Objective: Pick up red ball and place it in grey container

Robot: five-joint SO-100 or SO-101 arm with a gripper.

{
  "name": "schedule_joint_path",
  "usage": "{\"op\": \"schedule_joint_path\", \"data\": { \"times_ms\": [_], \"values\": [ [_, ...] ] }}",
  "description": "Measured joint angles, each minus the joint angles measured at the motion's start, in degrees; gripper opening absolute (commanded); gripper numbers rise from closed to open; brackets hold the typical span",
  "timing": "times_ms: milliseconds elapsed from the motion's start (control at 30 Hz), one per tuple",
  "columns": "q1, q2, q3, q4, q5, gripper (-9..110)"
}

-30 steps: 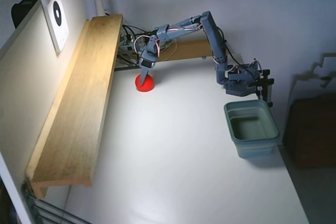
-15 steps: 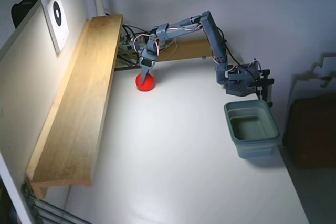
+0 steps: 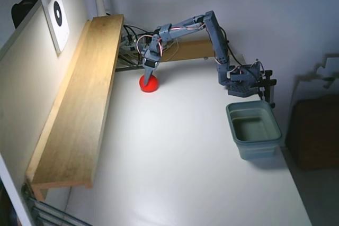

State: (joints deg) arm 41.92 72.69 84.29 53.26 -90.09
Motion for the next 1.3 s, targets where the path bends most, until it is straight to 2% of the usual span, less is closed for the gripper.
{"op": "schedule_joint_path", "data": {
  "times_ms": [1300],
  "values": [
    [0.00, 33.75, 30.67, 0.53, 0.00, 23]
  ]
}}
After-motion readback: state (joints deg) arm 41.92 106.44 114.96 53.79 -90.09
